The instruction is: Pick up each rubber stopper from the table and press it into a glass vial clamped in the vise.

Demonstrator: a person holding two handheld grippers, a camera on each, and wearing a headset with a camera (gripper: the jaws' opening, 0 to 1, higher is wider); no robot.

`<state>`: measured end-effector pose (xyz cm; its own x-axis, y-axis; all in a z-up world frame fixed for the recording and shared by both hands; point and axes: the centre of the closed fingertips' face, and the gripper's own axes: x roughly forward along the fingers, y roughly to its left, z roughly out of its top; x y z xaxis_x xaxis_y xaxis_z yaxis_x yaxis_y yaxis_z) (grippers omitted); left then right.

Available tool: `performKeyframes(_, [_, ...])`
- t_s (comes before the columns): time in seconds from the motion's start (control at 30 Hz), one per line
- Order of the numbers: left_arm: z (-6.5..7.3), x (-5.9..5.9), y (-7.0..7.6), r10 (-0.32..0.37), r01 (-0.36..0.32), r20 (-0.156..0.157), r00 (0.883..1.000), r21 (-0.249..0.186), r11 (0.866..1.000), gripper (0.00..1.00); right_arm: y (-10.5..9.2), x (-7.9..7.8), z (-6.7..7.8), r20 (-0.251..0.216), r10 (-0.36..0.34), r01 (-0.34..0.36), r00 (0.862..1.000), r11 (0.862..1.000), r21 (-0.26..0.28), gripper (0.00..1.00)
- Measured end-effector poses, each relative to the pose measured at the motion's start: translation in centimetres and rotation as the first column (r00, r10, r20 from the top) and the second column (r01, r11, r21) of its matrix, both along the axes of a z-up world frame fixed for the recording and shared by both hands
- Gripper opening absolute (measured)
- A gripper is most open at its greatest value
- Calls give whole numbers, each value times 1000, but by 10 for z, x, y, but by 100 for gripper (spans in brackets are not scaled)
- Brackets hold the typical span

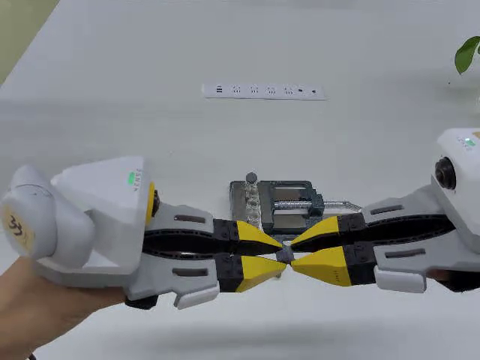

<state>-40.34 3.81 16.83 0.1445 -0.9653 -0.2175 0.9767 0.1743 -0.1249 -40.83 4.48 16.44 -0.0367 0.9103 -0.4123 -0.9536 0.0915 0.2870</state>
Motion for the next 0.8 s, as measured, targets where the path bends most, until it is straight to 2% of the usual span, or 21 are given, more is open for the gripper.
performKeyframes(0.27, [5,2,8,44,-44,-11,999,-39,998,4,-1,1,-3,3,11,-11,1000,1000,-29,5])
performKeyframes(0.33, [3,3,12,60,-61,-8,998,-32,998,5,-2,3,-2,3,8,-8,1000,999,-31,5])
performKeyframes(0.53, [-4,8,27,121,-122,-17,992,-26,992,11,-5,18,0,16,-9,9,1000,999,-49,5])
performKeyframes(0.6, [-7,8,30,135,-135,-11,991,-16,991,12,-4,23,0,25,-12,13,1000,998,-61,5])
performKeyframes(0.67, [-10,9,34,153,-153,-24,988,-11,988,15,-3,28,0,36,-14,16,999,997,-72,5])
performKeyframes(0.73, [-10,10,38,174,-174,-4,985,-15,985,19,-3,35,-1,49,-18,22,999,996,-88,5])
performKeyframes(0.8, [-12,13,44,200,-200,-14,980,-15,980,23,-2,43,-3,67,-21,28,998,993,-112,5])
